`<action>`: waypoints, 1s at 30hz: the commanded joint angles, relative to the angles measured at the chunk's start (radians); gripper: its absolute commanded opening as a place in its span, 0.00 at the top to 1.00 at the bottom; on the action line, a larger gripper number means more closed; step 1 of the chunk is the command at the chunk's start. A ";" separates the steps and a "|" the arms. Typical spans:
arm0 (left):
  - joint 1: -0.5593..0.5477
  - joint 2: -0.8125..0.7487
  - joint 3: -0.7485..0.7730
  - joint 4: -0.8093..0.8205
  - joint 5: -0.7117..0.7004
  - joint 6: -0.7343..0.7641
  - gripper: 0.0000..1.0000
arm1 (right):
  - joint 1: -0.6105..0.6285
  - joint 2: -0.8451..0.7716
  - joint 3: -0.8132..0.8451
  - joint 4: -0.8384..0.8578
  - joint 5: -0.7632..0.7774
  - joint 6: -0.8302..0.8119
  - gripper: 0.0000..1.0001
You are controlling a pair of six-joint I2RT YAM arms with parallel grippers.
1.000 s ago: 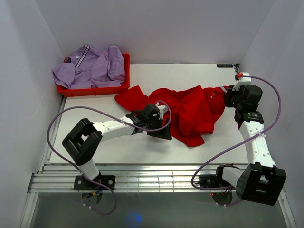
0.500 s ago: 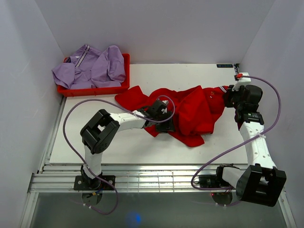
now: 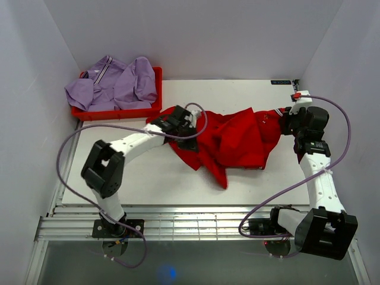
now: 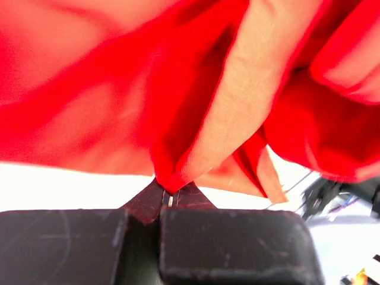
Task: Fold and stack the trousers
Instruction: Flatten the trousers out
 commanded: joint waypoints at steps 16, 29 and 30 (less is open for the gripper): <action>0.943 -0.592 -0.228 -0.521 -0.189 1.119 1.00 | -0.014 -0.062 -0.020 -0.208 0.120 -0.510 0.92; 1.207 -0.494 -0.366 -0.408 -0.165 1.381 1.00 | -0.036 0.021 0.146 -0.235 0.059 -0.553 0.92; 1.207 -0.486 -0.369 -0.398 -0.166 1.379 1.00 | -0.036 0.069 0.188 -0.234 0.042 -0.535 0.92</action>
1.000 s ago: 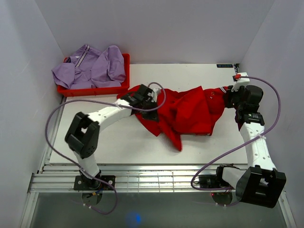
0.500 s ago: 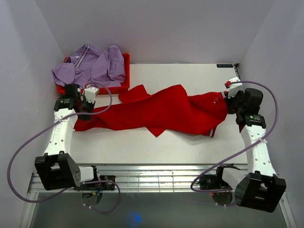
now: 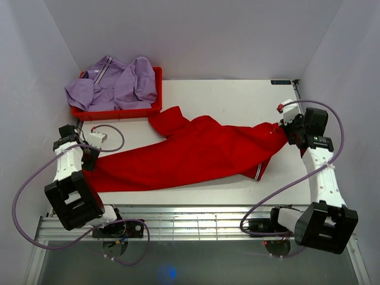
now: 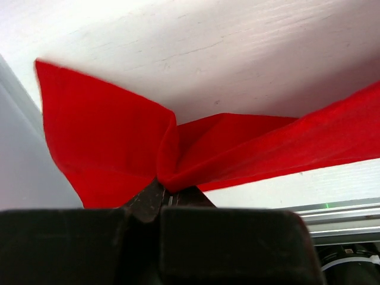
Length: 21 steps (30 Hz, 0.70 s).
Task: Fold and stack the trousers
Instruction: Flatten the trousers out
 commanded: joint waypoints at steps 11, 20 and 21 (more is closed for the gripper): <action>0.025 0.045 0.046 0.001 0.017 0.075 1.00 | -0.007 0.183 0.607 -0.392 -0.233 0.124 0.92; 0.120 0.059 -0.060 0.035 0.011 0.169 1.00 | -0.036 -0.159 -0.029 -0.629 -0.018 -0.151 0.92; 0.122 0.068 -0.048 0.035 0.018 0.161 1.00 | -0.036 -0.162 -0.044 -0.639 0.015 -0.166 0.92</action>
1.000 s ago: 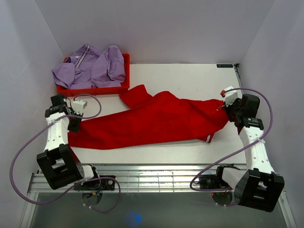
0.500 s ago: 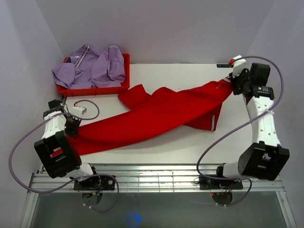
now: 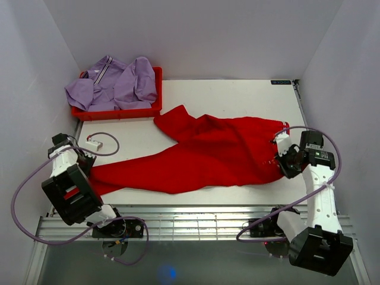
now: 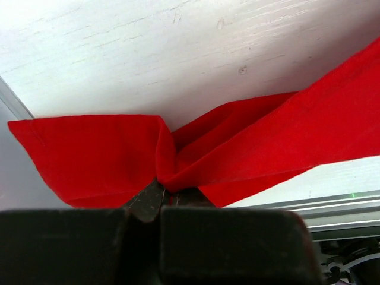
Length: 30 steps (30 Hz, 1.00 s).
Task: Fold and stack the trousers
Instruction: Flatten the trousers out
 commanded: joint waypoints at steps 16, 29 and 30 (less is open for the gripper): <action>-0.140 -0.135 0.363 -0.218 0.714 -0.001 0.08 | -0.013 0.270 0.466 -0.063 -0.140 -0.025 0.10; -0.713 0.500 0.943 0.099 0.582 -0.664 0.07 | 0.112 0.726 0.797 0.071 -0.293 0.138 0.10; -0.723 0.579 0.986 0.103 0.574 -0.678 0.07 | 0.122 0.753 0.788 0.071 -0.296 0.135 0.10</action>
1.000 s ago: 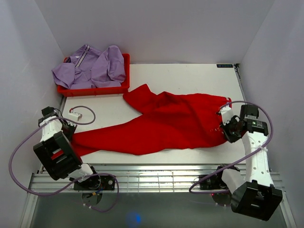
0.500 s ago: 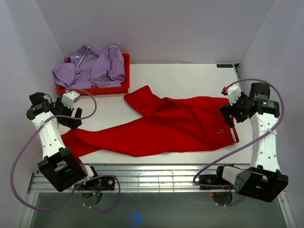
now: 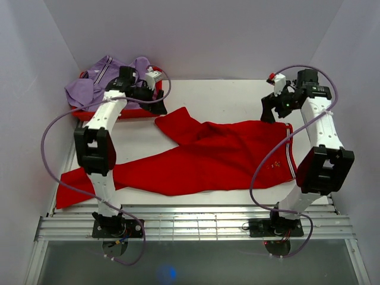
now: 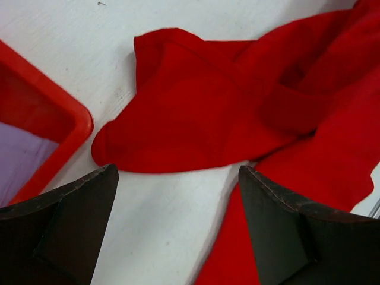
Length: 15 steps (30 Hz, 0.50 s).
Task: Fold and stack the trousers
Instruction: Flatten the trousers out
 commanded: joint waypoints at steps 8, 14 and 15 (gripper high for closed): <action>-0.135 0.369 0.409 0.036 -0.120 -0.173 0.04 | 0.083 0.035 -0.172 -0.020 -0.032 -0.082 0.23; -0.209 0.456 0.403 0.070 -0.179 -0.158 0.04 | 0.083 -0.066 -0.370 -0.011 -0.002 -0.143 0.42; -0.215 0.464 0.406 0.071 -0.188 -0.160 0.07 | 0.083 -0.077 -0.387 -0.010 0.005 -0.152 0.45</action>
